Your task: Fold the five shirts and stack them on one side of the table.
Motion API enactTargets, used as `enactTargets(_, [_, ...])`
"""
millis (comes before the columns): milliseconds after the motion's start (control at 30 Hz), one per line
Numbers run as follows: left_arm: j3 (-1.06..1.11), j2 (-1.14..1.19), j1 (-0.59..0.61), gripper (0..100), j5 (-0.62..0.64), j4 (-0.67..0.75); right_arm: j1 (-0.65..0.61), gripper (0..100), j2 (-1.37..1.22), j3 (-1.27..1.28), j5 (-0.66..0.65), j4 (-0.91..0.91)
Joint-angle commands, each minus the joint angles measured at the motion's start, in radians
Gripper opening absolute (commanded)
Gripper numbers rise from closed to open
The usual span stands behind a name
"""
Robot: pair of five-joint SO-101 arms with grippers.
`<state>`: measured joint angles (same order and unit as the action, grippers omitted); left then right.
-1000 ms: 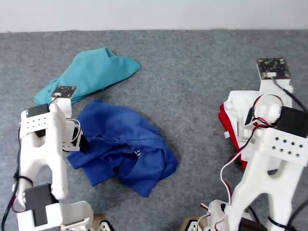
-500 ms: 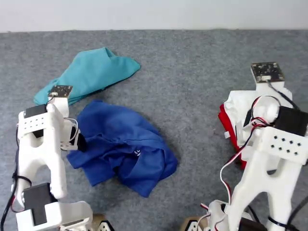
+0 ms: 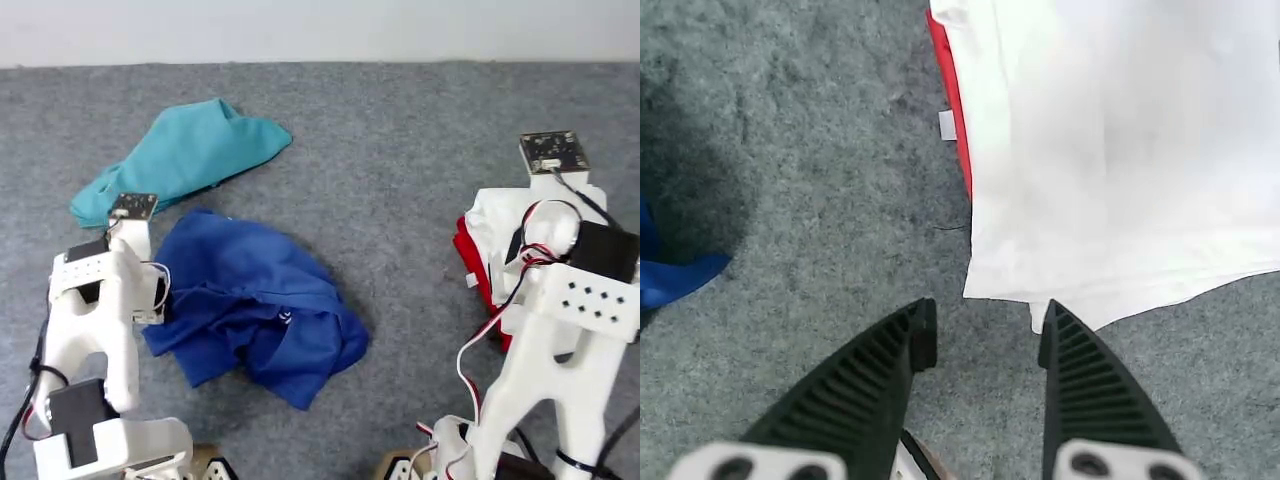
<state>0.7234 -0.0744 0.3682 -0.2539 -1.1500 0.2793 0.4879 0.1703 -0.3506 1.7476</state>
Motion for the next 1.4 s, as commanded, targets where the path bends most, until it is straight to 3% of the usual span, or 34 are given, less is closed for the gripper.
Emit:
enactTargets(0, [0.002, -0.005, 0.005, 9, -0.009, 0.002, -0.01, 18.0, 0.027, -0.003, -0.009, 0.008])
enactTargets(233, [-0.243, -0.006, 0.005, 18, -0.009, -0.269, -0.01, 18.0, 0.027, -0.003, -0.009, 0.008])
enactTargets(400, [-0.285, -0.006, 0.006, 18, -0.011, -0.351, -0.01, 18.0, 0.027, -0.003, -0.009, 0.008])
enactTargets(567, [-0.162, -0.006, 0.008, 18, -0.061, -0.287, -0.01, 18.0, 0.027, -0.003, -0.009, 0.008])
enactTargets(933, [0.025, -0.006, 0.009, 17, -0.071, 0.006, -0.01, 18.0, 0.027, -0.003, -0.009, 0.01])
enactTargets(1167, [0.033, -0.005, 0.009, 1, -0.072, 0.015, -0.01, 18.0, 0.027, -0.003, -0.009, 0.01])
enactTargets(1367, [0.001, -0.015, 0.003, 1, -0.068, -0.04, -0.01, 18.0, 0.027, -0.003, -0.009, 0.01])
